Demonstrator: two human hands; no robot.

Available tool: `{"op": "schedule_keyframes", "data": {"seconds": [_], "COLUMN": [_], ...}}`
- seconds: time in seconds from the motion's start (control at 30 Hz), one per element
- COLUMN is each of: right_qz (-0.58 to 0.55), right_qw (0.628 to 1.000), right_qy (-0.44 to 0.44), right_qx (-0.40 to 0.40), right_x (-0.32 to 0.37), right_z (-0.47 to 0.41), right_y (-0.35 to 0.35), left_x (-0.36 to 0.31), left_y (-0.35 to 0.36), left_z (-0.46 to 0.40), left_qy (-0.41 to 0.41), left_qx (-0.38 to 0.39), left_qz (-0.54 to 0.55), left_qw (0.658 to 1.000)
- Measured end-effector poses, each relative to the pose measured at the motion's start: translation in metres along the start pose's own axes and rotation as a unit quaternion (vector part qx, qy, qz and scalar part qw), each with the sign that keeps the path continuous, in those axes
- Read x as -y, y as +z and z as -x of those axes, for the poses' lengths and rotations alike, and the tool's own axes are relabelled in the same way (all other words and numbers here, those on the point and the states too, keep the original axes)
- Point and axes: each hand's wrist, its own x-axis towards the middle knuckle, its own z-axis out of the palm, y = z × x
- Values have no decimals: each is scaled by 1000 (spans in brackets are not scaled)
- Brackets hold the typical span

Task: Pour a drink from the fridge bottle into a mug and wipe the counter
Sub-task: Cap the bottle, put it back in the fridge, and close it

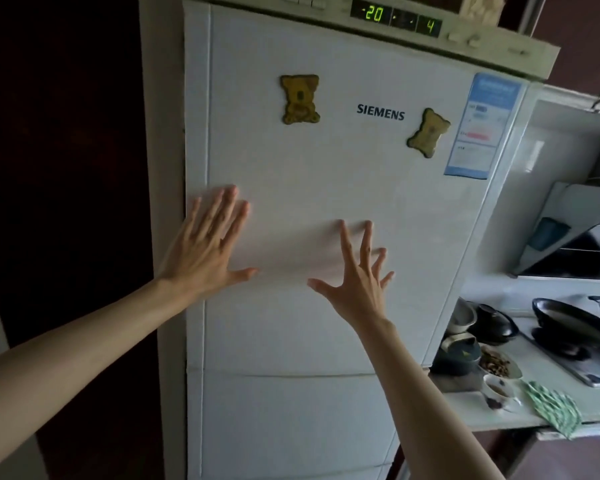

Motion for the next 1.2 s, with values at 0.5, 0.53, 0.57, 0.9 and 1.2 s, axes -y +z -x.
{"op": "schedule_keyframes", "data": {"seconds": [0.5, 0.53, 0.57, 0.9, 1.2], "right_qz": [48, 54, 49, 54, 32], "right_qw": [999, 998, 999, 993, 951], "right_qy": [-10, -7, -7, 87, 262], "right_qx": [12, 15, 18, 64, 158], "right_x": [-1, 0, 1, -55, -146], "right_z": [-11, -10, -8, 101, 271], "right_y": [11, 7, 4, 4, 9], "left_x": [-6, -8, -9, -137, -311], "left_y": [42, 39, 35, 9, 16], "left_z": [-5, -5, -4, 34, 120], "left_qy": [-15, -18, -23, 134, 235], "left_qx": [-2, -2, -3, 23, 222], "left_qz": [24, 32, 46, 207, 424], "left_qw": [1000, 999, 999, 969, 846]}}
